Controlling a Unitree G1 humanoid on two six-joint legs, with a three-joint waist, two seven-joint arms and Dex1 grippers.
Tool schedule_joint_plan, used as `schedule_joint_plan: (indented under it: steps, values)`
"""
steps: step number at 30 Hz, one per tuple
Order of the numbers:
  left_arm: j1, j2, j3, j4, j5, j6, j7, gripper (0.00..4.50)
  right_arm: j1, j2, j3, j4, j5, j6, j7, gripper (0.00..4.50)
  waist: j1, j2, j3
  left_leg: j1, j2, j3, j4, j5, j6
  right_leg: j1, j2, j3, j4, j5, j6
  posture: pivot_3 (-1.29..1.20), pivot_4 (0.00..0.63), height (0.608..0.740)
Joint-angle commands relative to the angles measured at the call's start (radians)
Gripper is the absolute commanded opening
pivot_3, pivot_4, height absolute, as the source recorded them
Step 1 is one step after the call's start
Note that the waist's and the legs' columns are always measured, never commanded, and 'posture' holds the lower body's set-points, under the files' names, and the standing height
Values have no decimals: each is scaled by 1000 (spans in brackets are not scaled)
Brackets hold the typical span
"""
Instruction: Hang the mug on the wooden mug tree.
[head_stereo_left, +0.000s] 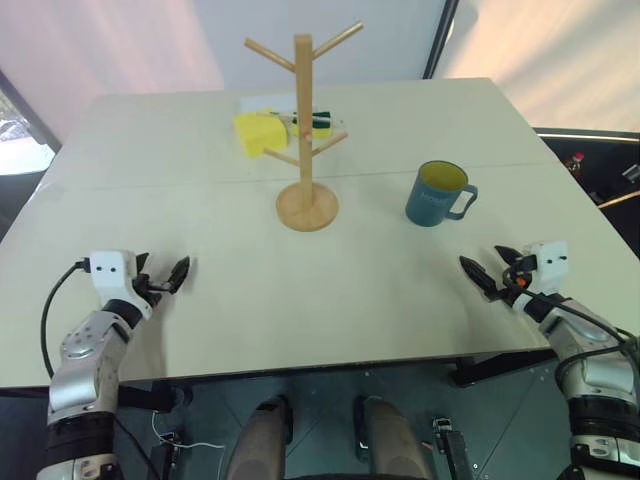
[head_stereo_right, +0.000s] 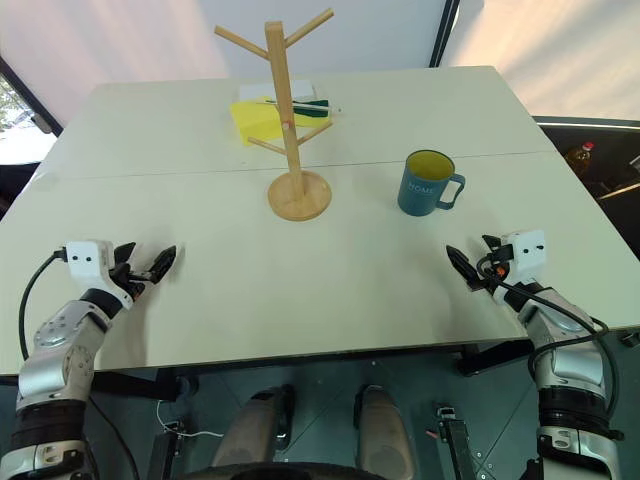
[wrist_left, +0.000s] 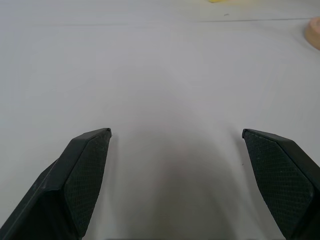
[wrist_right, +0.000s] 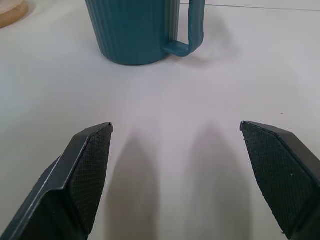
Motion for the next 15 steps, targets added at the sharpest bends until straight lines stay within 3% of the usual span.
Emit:
schedule_joint_plan:
  steps: [1, 10, 15]
  values:
    - [3, 14, 16, -40, 0, -5, -4, 4500, -6, -4, -14, -24, 4, -17, -7, 4258, 0, 0, 0, 0, 0, 0, 0, 0, 0, 0, 0, 0, 0, 0, 0, 0, 150, 740]
    - [0, 1, -13, -98, -36, 9, -57, 4500, 8, 2, -19, -49, 2, -7, -43, 4258, 0, 0, 0, 0, 0, 0, 0, 0, 0, 0, 0, 0, 0, 0, 0, 0, 150, 740]
    - [11, -19, -133, -255, -81, 54, -169, 4500, -49, 28, -7, -28, -27, -34, -121, 4258, 0, 0, 0, 0, 0, 0, 0, 0, 0, 0, 0, 0, 0, 0, -1, 0, 150, 740]
